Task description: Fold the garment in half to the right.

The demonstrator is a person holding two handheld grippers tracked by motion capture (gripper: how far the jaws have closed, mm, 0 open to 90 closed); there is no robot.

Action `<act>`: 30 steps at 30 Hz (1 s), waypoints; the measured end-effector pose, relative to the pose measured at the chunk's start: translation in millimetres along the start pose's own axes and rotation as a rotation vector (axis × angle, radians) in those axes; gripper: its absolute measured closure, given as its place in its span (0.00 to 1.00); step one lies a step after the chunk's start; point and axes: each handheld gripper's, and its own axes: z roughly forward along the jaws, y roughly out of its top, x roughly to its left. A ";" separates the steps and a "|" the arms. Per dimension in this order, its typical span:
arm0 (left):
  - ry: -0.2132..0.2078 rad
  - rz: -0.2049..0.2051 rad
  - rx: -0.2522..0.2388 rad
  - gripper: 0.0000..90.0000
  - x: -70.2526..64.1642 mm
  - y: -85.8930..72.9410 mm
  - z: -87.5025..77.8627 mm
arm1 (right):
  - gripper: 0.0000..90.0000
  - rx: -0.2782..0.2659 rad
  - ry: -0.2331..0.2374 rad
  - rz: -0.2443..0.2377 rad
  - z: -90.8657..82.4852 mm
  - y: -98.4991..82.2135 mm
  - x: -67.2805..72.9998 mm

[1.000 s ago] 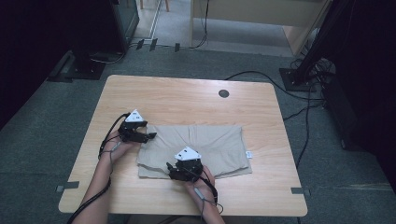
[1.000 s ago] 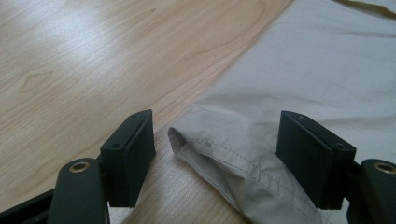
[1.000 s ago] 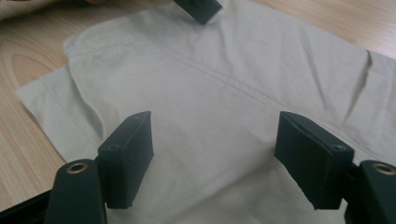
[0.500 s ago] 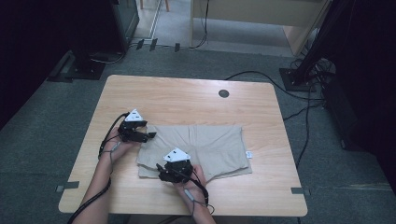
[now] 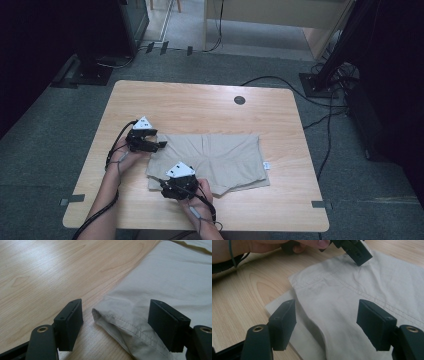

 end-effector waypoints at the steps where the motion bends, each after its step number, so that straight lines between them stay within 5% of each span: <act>1: 0.001 0.000 0.000 0.31 0.0 0.0 0.1 | 0.35 0.001 -0.001 -0.004 0.3 -0.1 -0.3; 16: 0.018 0.015 0.007 0.31 0.1 3.1 3.7 | 0.34 0.060 -0.018 -0.004 13.0 -7.7 -19.0; 30: 0.013 0.014 0.004 0.31 0.0 2.7 3.4 | 0.34 0.060 0.006 -0.039 15.4 -0.8 0.9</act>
